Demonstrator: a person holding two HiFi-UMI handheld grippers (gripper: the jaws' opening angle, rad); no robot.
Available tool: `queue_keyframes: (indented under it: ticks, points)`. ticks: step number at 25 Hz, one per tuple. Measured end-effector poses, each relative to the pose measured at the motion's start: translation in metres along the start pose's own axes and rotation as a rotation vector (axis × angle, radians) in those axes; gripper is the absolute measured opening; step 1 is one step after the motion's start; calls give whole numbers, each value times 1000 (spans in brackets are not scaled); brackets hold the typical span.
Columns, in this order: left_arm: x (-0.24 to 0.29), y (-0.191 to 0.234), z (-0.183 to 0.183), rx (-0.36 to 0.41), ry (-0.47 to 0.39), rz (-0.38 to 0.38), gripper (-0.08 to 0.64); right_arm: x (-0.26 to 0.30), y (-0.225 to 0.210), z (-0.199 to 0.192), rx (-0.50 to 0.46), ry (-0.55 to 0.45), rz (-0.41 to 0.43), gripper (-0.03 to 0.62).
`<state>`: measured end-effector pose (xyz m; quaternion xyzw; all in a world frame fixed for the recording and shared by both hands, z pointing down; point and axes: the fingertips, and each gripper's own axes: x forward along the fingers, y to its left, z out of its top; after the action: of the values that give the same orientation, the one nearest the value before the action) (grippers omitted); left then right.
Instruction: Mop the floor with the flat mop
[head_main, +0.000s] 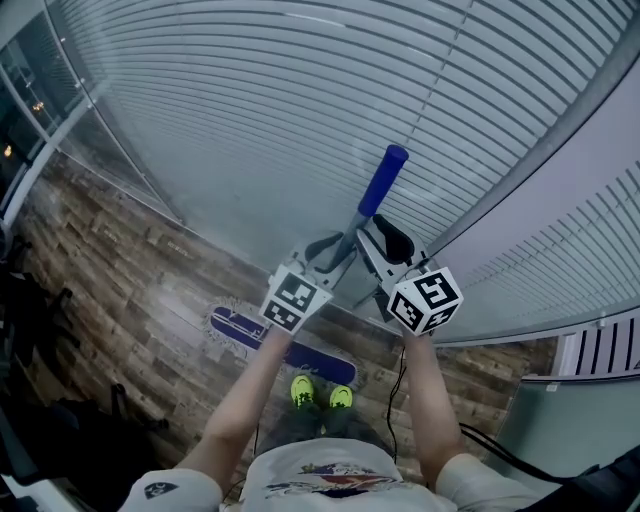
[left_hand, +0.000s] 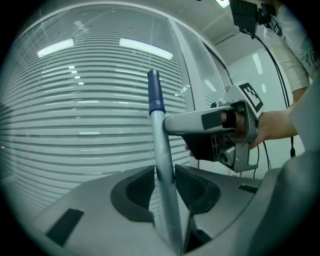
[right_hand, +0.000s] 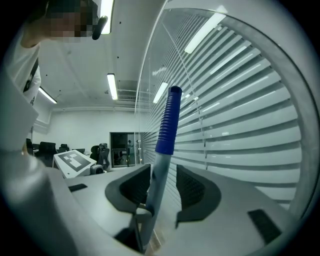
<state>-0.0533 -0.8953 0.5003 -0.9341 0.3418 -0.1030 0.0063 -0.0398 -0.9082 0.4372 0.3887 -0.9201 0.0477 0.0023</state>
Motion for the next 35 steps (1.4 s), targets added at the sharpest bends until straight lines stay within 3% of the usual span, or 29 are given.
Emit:
queue_keyframes:
  ticks: [11, 19, 26, 30, 33, 35]
  points:
    - [-26, -25, -4, -34, -38, -21, 107, -2, 32, 10, -23, -20, 42, 141]
    - [-49, -63, 6, -17, -55, -58, 100, -22, 61, 22, -8, -58, 96, 141]
    - [-75, -115, 6, 13, -51, -58, 100, -74, 88, 41, -40, -128, 89, 141]
    - [-103, -145, 10, 17, -25, -43, 100, -110, 120, 52, -77, -100, 130, 143]
    - [-113, -169, 11, 21, -5, -31, 100, -135, 134, 51, -40, -99, 161, 141]
    - [-118, -188, 14, 45, 12, -63, 100, -154, 143, 52, -15, -109, 196, 132]
